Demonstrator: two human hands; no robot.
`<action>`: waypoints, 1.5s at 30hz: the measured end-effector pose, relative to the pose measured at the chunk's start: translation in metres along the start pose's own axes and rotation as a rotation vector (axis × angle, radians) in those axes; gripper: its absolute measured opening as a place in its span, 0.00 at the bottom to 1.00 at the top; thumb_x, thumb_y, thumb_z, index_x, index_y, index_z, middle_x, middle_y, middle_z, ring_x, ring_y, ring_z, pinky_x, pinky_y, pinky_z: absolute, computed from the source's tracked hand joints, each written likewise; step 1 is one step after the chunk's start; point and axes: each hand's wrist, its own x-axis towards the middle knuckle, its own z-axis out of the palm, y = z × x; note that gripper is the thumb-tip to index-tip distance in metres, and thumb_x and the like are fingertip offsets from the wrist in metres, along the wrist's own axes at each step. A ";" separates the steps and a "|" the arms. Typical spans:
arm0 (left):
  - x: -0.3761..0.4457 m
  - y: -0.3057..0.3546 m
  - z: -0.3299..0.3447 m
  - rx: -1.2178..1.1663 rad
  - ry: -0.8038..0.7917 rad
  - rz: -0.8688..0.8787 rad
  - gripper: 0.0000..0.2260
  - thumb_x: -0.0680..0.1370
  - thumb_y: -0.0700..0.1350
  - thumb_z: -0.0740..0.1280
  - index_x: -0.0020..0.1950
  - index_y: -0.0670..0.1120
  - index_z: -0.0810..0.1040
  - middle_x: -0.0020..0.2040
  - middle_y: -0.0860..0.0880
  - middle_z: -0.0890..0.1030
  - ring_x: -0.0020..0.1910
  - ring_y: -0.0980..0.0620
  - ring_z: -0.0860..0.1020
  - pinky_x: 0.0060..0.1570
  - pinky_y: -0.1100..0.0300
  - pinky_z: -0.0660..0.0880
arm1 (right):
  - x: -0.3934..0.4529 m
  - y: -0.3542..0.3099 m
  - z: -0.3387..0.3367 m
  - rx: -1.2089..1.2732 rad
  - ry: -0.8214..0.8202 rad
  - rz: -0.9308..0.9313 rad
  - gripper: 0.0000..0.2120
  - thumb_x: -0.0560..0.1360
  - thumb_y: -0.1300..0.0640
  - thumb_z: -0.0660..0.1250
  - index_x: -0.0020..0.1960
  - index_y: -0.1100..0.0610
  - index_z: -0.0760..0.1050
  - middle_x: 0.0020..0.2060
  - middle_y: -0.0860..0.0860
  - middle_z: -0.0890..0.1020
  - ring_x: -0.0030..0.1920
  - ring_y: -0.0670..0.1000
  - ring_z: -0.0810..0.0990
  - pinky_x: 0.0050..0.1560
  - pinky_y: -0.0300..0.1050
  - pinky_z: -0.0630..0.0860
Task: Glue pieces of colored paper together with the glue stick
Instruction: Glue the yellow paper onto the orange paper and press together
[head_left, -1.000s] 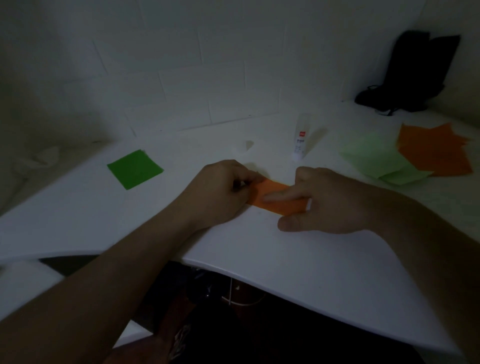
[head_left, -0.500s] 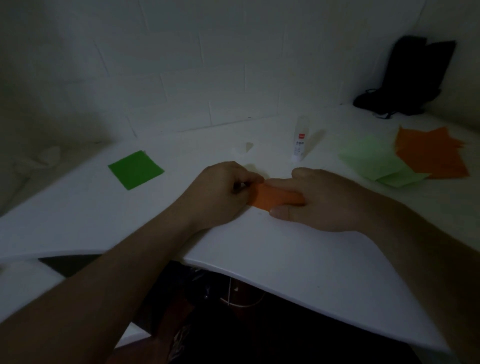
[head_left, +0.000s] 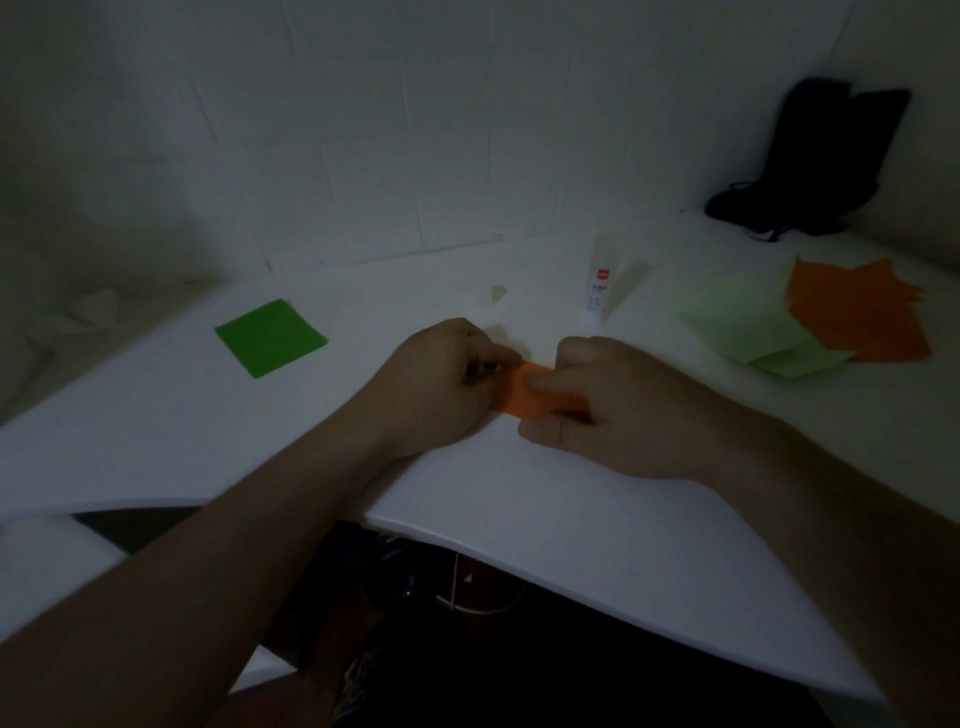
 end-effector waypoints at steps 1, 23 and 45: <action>0.000 -0.001 0.000 0.012 -0.004 -0.014 0.14 0.80 0.45 0.68 0.64 0.55 0.83 0.51 0.53 0.77 0.49 0.57 0.75 0.48 0.77 0.65 | -0.001 0.002 0.000 0.028 -0.010 0.011 0.30 0.72 0.22 0.52 0.52 0.44 0.78 0.42 0.44 0.69 0.41 0.43 0.70 0.42 0.47 0.71; -0.002 -0.004 -0.004 -0.088 0.040 -0.100 0.26 0.76 0.44 0.71 0.73 0.58 0.74 0.55 0.56 0.77 0.51 0.61 0.76 0.51 0.67 0.72 | 0.013 -0.002 -0.010 0.074 -0.135 0.130 0.26 0.72 0.23 0.49 0.52 0.39 0.75 0.42 0.47 0.71 0.42 0.46 0.75 0.46 0.48 0.74; -0.002 0.001 -0.010 -0.317 0.058 -0.242 0.29 0.74 0.29 0.60 0.67 0.56 0.75 0.54 0.55 0.77 0.54 0.60 0.76 0.51 0.66 0.73 | 0.006 -0.018 -0.012 -0.058 -0.296 0.103 0.41 0.56 0.13 0.43 0.70 0.17 0.51 0.47 0.39 0.61 0.52 0.48 0.64 0.54 0.48 0.70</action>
